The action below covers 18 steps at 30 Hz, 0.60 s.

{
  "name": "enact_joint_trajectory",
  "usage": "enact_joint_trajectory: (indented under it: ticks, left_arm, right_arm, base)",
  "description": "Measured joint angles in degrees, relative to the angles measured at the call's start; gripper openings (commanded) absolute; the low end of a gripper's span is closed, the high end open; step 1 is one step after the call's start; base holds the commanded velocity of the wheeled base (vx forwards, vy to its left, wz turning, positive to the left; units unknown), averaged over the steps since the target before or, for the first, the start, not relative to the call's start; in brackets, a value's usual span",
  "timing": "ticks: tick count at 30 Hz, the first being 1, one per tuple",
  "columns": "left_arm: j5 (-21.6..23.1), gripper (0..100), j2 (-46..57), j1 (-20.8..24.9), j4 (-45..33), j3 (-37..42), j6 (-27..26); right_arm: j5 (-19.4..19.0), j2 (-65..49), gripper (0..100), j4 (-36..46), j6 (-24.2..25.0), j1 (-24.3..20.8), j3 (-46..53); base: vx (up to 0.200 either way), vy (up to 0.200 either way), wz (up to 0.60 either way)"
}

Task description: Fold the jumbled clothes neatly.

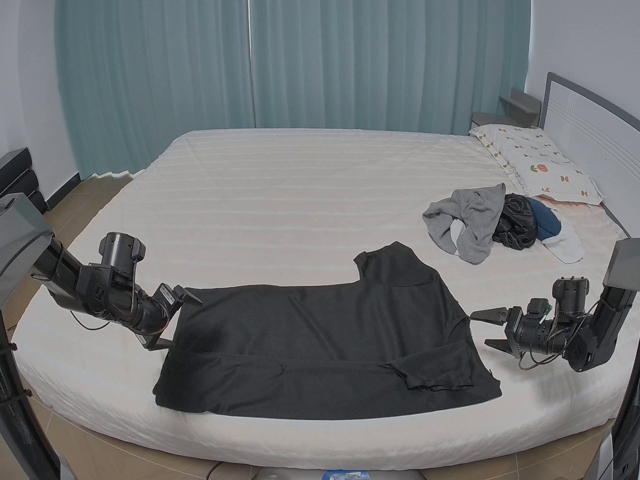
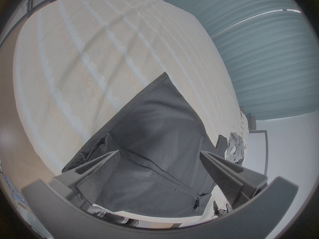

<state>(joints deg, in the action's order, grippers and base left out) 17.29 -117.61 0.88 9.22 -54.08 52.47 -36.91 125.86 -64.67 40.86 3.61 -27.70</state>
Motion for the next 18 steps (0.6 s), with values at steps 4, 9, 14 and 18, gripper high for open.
enact_joint_trajectory:
  ticks: [4,9,14,18]
  left_arm:
    - [-0.1,100,-0.1,0.0,0.8,-0.5,-0.3]
    - [-0.2,100,-0.4,-0.8,2.1,-2.3,-0.4]
    - [-0.4,100,-1.6,-1.3,2.0,-5.4,-1.7]
    - [-0.6,100,-4.2,-1.8,2.2,-9.4,-5.0]
  right_arm:
    - [0.0,-0.1,100,0.0,0.0,0.0,0.0]
    - [0.0,-0.1,100,0.0,0.0,0.0,0.0]
    - [0.0,-0.1,100,0.0,0.0,0.0,0.0]
    - [0.0,-0.1,100,0.0,-0.1,-0.1,0.1]
  base:
    - [0.0,0.0,0.0]
    - [0.0,0.0,0.0]
    - [0.0,0.0,0.0]
    - [0.0,0.0,0.0]
